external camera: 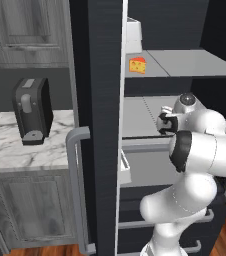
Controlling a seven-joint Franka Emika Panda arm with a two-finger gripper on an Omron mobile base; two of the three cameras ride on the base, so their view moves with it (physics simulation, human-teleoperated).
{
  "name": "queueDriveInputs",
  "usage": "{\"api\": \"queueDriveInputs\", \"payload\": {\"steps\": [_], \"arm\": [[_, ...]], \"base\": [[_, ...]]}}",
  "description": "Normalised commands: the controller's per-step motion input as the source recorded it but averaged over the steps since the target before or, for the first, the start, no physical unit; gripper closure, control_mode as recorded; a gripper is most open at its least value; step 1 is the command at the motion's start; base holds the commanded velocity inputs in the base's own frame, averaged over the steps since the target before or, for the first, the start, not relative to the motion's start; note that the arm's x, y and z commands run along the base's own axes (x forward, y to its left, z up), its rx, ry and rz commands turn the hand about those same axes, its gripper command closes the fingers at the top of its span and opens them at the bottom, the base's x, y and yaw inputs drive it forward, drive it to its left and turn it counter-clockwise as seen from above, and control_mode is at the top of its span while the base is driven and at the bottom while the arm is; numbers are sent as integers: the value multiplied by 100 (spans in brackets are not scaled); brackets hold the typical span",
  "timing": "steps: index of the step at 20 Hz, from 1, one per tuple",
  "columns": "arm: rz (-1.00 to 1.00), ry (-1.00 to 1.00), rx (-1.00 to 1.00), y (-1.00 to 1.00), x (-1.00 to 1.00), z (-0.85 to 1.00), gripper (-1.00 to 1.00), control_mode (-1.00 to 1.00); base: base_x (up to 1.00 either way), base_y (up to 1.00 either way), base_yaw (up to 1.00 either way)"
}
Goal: Take the cheese, fish, and eggplant from the fridge and place them on the plate on the dining counter to create an appetizer plate.
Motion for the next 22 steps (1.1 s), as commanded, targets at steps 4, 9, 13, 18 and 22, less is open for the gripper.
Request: {"api": "queueDriveInputs", "payload": {"steps": [4, 9, 13, 18, 22], "arm": [[-2, 0, 2, -9, 43, -24, -100, -100], [-2, 0, 3, -17, 43, -21, -100, -100], [-2, 1, 3, -14, 46, -21, -100, -100], [-3, 3, 1, -3, 30, -35, -100, -100], [-8, 3, 0, 2, 1, -88, -100, -100]], "base": [[0, 0, 0], [0, 0, 0], [0, 0, 0], [0, 0, 0], [0, 0, 0]]}}
